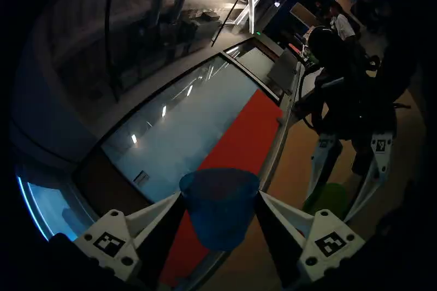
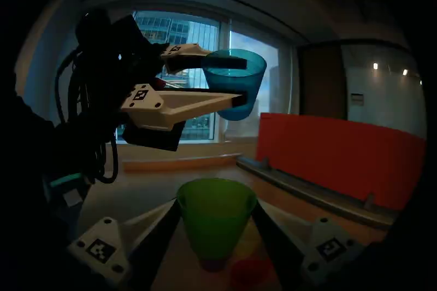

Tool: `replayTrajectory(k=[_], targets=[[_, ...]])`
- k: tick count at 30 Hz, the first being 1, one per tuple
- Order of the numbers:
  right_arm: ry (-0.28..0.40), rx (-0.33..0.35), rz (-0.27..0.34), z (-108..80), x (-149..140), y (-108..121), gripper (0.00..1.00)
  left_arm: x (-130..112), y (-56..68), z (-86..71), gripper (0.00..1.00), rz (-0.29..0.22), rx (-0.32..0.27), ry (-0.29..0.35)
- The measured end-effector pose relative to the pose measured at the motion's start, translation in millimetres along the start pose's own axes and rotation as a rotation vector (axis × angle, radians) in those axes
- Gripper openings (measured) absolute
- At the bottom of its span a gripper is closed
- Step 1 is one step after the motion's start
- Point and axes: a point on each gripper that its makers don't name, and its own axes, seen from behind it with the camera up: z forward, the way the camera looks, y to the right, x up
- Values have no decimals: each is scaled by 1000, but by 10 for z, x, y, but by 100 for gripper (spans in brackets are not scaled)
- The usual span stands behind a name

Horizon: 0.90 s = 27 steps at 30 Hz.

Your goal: Pour water

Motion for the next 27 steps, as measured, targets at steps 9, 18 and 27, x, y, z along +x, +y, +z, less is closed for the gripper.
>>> replayTrajectory(k=[9, 18, 27], targets=[[2, -2, 3, 14, -4, 13, 91, 36, 33, 38, 84, 57, -4, 0], [4, -4, 1, 16, 18, 16, 91, 66, 51, 51, 84, 124, -4, -6], [4, -7, 1, 7, 24, 24, 91, 101, 38, 64, 84, 162, 2, 1]])
